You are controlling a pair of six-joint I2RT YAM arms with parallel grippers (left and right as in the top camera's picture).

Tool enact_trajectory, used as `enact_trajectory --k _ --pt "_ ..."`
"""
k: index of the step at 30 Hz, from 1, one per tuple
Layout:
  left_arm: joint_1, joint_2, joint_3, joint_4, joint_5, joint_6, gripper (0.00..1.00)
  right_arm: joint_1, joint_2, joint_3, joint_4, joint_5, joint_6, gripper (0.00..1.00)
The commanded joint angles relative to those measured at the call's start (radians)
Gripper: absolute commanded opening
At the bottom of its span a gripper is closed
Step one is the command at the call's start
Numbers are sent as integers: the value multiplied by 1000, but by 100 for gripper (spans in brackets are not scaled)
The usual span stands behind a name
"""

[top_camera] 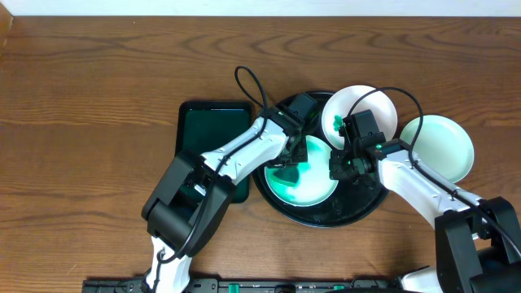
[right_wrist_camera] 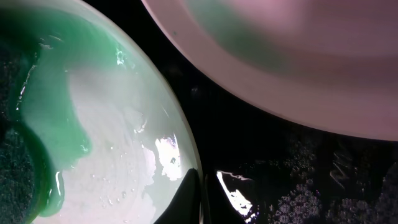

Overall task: Clean dirty plates on tray and stack at the side
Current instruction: 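Scrub the pale green plate with the sponge in the left gripper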

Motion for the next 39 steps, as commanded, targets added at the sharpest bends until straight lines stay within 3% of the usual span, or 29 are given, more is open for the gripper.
enact_trajectory --k 1,7,15,25,32,39 --pt "-8 109 -33 17 203 103 7 13 5 -14 7 -8 8 1" --pt "-3 50 -32 69 378 151 7 14 5 -14 6 -8 8 1" --pt "6 -95 -32 114 382 151 7 13 5 -14 6 -8 9 1" --pt "26 -215 -33 45 98 113 7 13 5 -14 6 -8 8 1" --pt "24 -172 -92 31 69 67 8 13 5 -14 7 -8 8 1" --pt "24 -128 -150 31 -58 -42 7 13 5 -14 6 -8 9 1"
